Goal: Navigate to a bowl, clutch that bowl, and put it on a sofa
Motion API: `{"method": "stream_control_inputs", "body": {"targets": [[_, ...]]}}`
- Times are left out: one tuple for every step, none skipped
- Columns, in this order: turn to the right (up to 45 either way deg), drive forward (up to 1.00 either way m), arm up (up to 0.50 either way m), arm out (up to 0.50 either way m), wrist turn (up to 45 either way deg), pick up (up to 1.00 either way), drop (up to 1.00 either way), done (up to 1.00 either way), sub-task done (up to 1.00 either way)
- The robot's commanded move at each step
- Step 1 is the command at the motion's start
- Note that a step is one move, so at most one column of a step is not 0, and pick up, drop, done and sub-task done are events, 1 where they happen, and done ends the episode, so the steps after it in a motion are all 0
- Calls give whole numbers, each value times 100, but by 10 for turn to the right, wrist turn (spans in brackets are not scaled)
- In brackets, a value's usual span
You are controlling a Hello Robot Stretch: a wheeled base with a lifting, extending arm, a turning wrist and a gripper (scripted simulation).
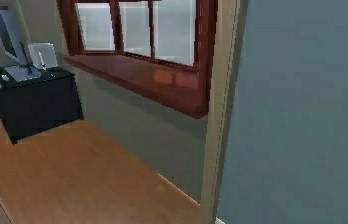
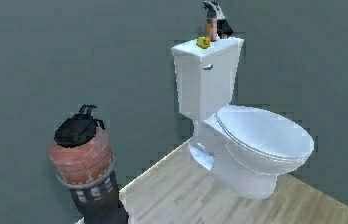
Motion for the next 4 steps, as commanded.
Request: {"method": "stream_control_inputs", "body": {"targets": [[-60, 0, 0, 0, 0, 0, 0, 0, 0], [0, 35, 0, 0, 0, 0, 0, 0, 0], [-330, 0, 0, 0, 0, 0, 0, 0, 0], [0, 90, 0, 0, 0, 0, 0, 0, 0]]}}
